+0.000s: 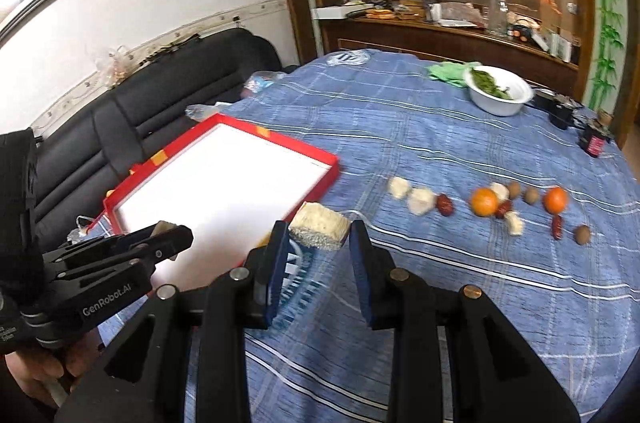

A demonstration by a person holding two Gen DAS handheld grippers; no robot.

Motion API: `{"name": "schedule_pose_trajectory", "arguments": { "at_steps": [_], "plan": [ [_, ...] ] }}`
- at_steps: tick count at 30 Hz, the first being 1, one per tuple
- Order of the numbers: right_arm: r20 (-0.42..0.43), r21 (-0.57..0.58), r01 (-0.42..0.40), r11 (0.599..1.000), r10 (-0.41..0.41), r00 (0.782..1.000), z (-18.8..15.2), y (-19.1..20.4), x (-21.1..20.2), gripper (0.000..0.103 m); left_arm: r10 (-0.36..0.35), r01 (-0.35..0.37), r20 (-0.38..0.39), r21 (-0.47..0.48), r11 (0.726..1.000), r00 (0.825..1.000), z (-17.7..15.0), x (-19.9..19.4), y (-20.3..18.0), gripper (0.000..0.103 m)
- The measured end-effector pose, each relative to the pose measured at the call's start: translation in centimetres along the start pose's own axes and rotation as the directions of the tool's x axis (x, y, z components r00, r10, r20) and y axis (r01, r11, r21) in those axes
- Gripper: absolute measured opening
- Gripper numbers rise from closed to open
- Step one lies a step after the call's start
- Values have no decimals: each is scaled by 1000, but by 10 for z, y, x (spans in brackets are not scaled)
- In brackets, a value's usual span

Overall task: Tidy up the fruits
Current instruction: 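Carry both cubes over the red-rimmed white tray and open both grippers, then grasp a beige cube with the left gripper while the right gripper grasps a small beige cube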

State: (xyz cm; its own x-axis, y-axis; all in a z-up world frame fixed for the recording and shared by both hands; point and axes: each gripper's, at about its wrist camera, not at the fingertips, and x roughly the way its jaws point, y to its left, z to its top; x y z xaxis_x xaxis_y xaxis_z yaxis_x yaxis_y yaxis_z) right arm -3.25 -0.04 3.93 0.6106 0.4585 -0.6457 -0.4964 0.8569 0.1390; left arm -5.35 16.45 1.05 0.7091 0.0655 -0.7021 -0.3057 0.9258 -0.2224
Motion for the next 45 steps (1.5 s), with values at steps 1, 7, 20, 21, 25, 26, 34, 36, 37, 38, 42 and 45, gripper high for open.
{"name": "schedule_pose_trajectory", "arguments": {
  "at_steps": [1,7,20,21,25,26,34,36,37,38,42,45],
  "plan": [
    [-1,-6,-12,1000,12,1000,2,6,5,33,13,-13,2,-12,1000,1000,1,1,5,24],
    [-22,-31,-66,997,65,998,11,33,33,33,69,-70,-9,-57,996,998,5,11,26,24],
    [-105,-53,-123,991,117,988,19,68,89,34,151,-154,-52,-73,985,987,7,25,49,24],
    [-115,-54,-126,991,119,986,19,69,92,34,157,-161,-58,-75,984,986,6,27,50,24],
    [-146,-50,-134,990,126,981,16,71,103,34,177,-183,-85,-75,980,981,5,33,54,24],
    [-152,-52,-136,989,127,980,16,72,105,34,177,-184,-90,-78,980,980,5,34,54,24],
    [-191,-56,-147,987,134,972,13,77,120,34,203,-213,-114,-79,974,972,4,37,59,25],
    [-203,-56,-158,986,143,969,13,78,122,34,215,-225,-120,-80,971,969,3,37,59,43],
    [-206,-58,-163,985,148,967,12,79,122,34,239,-249,-115,-84,965,964,3,35,60,47],
    [-208,-58,-163,985,147,967,12,80,123,35,246,-256,-107,-89,963,963,3,33,60,54],
    [-192,-34,-151,988,142,971,13,74,116,41,233,-241,-74,-125,963,970,5,24,60,70],
    [-152,-18,-146,989,142,978,16,63,102,51,220,-222,-29,-122,967,975,7,16,49,77]
  ]
}}
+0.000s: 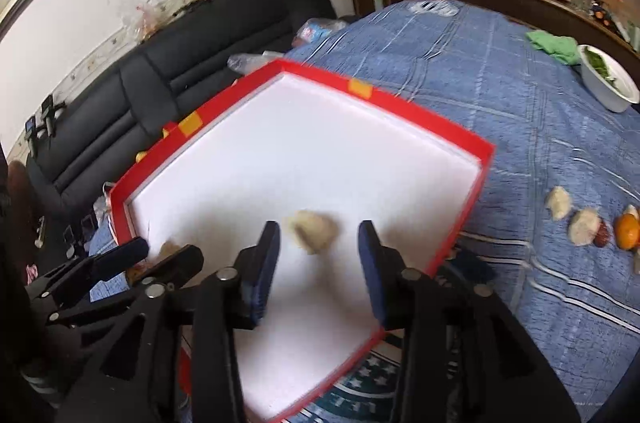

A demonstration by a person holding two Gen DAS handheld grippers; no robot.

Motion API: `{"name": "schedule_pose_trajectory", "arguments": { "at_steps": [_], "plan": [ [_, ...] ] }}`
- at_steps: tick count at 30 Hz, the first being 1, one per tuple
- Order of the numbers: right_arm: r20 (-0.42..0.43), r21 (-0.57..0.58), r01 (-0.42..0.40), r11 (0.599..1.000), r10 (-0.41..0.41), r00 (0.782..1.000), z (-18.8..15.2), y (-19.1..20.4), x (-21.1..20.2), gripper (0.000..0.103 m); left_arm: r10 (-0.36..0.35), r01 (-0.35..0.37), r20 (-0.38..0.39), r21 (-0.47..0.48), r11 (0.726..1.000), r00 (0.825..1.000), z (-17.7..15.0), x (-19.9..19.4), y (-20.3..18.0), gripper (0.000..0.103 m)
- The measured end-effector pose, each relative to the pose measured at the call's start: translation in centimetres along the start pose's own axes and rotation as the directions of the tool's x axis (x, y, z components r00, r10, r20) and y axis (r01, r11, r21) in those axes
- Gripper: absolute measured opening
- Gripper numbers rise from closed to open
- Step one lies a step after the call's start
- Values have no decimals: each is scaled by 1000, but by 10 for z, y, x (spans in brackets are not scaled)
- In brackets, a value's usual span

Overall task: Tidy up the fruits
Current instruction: 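Grasp a beige cube with the left gripper while the right gripper grasps a small beige cube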

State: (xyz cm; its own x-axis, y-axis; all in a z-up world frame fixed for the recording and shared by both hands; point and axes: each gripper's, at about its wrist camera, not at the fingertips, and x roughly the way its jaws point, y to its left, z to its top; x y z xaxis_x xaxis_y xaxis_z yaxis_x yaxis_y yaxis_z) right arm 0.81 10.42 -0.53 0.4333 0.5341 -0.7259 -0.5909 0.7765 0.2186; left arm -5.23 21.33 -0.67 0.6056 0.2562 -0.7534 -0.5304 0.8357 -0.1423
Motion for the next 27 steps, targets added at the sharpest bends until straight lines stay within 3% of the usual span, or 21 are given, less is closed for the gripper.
{"name": "schedule_pose_trajectory", "arguments": {
  "at_steps": [4,8,14,18,21,23,25,27],
  "plan": [
    [55,10,36,999,-37,998,-8,-26,-32,52,-46,44,30,63,997,998,-4,-8,-27,77],
    [87,70,127,989,-133,987,-24,-75,-62,52,-125,119,32,155,981,992,-12,-12,-65,77],
    [40,228,341,912,-359,933,-56,-187,-96,52,-231,221,-4,315,923,973,-30,-7,-142,77],
    [-11,266,383,885,-394,919,-63,-231,-94,52,-255,255,-49,379,890,966,-36,9,-180,77],
    [-23,229,384,894,-390,921,-54,-238,-83,51,-266,274,-77,409,871,961,-38,19,-199,77],
    [-26,197,409,891,-412,911,-45,-241,-74,50,-271,275,-71,430,860,960,-38,24,-214,77],
    [-33,190,417,889,-419,907,-43,-245,-68,46,-279,284,-79,440,852,957,-37,30,-226,77],
    [-45,186,413,891,-412,910,-40,-247,-62,28,-287,300,-99,448,842,953,-36,39,-238,77]
  ]
}}
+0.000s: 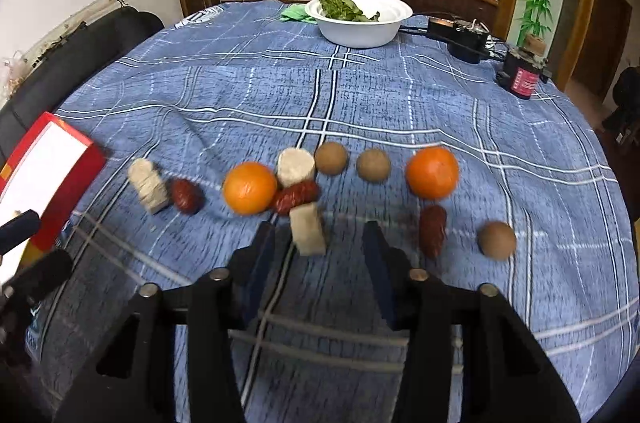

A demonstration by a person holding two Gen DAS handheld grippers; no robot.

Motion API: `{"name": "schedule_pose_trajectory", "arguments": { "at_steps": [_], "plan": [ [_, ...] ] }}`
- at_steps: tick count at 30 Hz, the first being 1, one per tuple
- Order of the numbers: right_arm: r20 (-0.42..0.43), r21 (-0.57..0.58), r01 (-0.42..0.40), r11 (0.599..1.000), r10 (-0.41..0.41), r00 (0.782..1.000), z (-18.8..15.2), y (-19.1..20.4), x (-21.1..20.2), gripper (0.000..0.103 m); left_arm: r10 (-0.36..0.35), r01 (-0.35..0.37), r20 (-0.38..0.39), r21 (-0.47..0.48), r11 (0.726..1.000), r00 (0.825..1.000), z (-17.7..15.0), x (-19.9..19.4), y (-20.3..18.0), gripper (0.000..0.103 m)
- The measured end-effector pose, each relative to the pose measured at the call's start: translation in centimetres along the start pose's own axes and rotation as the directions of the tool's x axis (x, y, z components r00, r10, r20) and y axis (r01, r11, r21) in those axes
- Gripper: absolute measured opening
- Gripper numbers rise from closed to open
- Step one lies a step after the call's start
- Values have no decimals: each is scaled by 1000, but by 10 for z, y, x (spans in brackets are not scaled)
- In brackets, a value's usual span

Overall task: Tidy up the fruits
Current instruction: 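Grasp a beige cube with the left gripper while the right gripper grasps a small beige cube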

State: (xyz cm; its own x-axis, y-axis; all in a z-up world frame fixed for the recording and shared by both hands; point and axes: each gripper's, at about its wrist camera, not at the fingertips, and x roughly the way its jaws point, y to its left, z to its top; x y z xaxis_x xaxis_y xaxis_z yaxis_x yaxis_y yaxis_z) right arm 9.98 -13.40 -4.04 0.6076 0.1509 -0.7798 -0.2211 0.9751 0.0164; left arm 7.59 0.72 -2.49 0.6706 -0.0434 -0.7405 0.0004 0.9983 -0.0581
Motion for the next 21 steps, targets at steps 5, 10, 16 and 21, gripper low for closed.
{"name": "schedule_pose_trajectory", "arguments": {
  "at_steps": [5,10,16,21],
  "plan": [
    [-5,20,-30,999,30,1000,-1,-3,2,20,-18,18,-9,31,999,1000,10,20,-12,68],
    [-1,75,-76,994,76,997,-1,-13,2,20,-11,15,-78,61,998,997,12,45,-17,47],
    [5,75,-103,992,103,995,-1,-14,1,20,5,-1,-66,68,998,998,17,52,-16,31],
    [0,72,-111,991,111,994,-1,-14,2,19,-3,7,-73,59,998,997,18,51,-15,26]
  ]
}}
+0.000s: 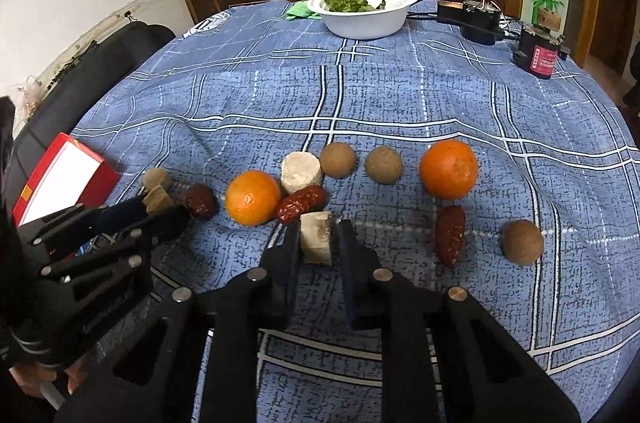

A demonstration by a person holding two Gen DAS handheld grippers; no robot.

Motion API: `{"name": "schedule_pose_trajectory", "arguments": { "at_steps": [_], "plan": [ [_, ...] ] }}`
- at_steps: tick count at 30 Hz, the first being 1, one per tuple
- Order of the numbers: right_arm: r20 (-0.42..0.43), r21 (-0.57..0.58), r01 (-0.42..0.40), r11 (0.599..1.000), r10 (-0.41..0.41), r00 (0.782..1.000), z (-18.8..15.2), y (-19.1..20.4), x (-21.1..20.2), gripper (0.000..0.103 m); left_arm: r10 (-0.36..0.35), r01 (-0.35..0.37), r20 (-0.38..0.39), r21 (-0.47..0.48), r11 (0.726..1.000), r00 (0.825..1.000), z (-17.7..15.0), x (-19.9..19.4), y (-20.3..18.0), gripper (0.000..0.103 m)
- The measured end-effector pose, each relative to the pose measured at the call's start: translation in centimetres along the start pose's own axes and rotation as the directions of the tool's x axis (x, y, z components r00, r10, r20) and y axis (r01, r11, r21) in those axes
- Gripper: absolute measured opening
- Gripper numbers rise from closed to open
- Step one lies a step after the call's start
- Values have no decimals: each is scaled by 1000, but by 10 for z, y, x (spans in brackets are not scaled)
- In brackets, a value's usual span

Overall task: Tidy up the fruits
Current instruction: 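Grasp a beige cube with the left gripper while the right gripper grasps a small beige cube, then carry both held cubes toward the red-rimmed white tray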

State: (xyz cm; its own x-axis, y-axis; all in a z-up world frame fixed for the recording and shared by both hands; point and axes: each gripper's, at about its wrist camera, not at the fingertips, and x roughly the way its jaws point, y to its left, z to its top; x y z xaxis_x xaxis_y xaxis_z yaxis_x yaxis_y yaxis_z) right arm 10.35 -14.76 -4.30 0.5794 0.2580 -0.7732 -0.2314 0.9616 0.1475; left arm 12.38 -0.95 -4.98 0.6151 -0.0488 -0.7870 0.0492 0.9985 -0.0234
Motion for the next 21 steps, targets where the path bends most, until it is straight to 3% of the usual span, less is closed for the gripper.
{"name": "schedule_pose_trajectory", "arguments": {
  "at_steps": [8,14,21],
  "plan": [
    [-22,-19,64,998,-64,998,-2,6,-1,15,-59,59,-2,22,998,998,-14,-24,-10,26],
    [-10,-3,107,994,-107,994,-26,11,-38,15,-100,100,-7,58,993,995,-35,-48,-16,26],
    [33,57,101,993,-103,994,-44,10,-75,15,-156,156,-9,51,986,988,-50,-69,-22,26]
  ]
}}
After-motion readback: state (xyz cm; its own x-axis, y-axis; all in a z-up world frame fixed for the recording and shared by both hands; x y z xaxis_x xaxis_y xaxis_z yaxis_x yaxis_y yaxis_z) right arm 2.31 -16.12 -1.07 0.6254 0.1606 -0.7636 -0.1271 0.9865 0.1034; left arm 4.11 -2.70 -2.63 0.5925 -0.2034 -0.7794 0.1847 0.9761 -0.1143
